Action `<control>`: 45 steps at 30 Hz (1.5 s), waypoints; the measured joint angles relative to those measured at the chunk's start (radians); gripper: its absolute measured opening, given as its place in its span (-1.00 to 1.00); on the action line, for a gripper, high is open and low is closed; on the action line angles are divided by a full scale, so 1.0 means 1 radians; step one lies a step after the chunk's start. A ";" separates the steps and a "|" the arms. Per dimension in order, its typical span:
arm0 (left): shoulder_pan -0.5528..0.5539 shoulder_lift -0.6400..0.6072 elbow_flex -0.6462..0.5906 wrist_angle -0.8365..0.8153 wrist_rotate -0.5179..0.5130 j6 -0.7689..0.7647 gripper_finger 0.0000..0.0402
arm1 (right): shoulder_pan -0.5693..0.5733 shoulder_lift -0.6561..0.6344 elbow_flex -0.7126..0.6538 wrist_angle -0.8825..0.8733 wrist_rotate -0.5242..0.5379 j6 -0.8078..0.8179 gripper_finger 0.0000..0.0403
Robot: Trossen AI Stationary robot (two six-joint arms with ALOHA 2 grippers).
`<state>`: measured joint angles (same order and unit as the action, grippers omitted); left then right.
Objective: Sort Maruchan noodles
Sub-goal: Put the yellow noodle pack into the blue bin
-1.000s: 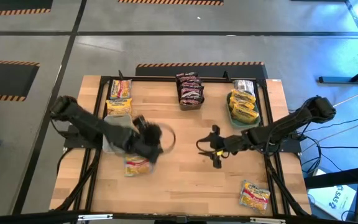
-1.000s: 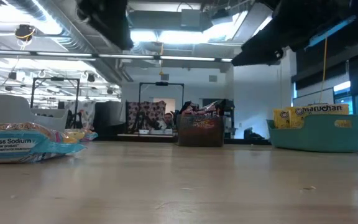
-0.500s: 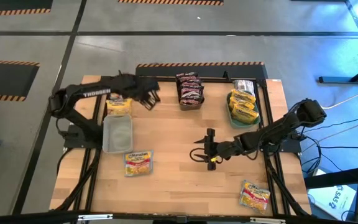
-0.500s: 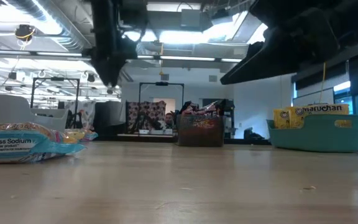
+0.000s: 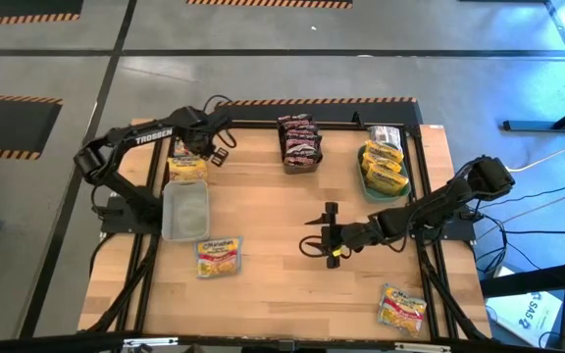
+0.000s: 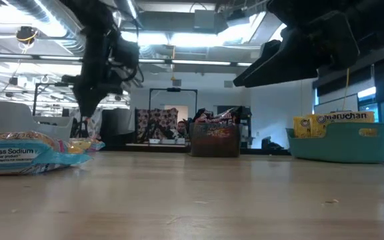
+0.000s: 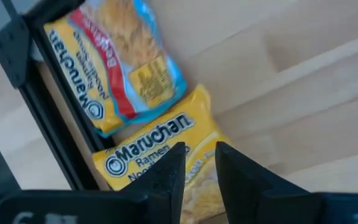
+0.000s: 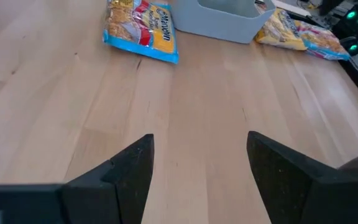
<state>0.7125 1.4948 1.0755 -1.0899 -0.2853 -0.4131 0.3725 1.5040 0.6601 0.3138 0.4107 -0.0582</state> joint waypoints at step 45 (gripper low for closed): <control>-0.249 0.040 -0.258 0.674 0.270 -0.021 -0.73 | 0.000 0.000 0.000 0.043 -0.047 0.083 0.18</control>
<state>0.4632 1.5345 0.8173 -0.4163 -0.0153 -0.4338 0.3725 1.5036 0.6601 0.3565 0.3635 0.0246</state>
